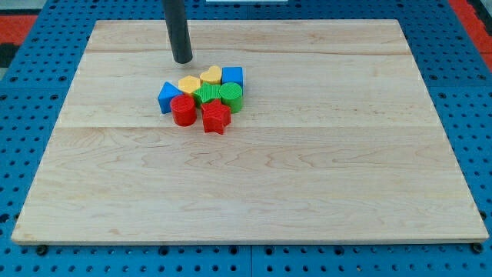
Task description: Push the arm towards the center of group blocks
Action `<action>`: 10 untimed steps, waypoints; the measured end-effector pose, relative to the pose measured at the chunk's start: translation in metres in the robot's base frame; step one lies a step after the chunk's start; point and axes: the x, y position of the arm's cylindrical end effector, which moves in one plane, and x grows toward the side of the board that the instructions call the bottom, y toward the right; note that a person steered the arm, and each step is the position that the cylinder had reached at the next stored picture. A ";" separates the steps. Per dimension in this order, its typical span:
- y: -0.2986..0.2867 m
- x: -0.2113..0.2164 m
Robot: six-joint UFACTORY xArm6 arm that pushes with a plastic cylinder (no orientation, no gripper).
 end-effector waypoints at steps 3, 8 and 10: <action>0.039 0.041; 0.103 0.071; 0.049 0.116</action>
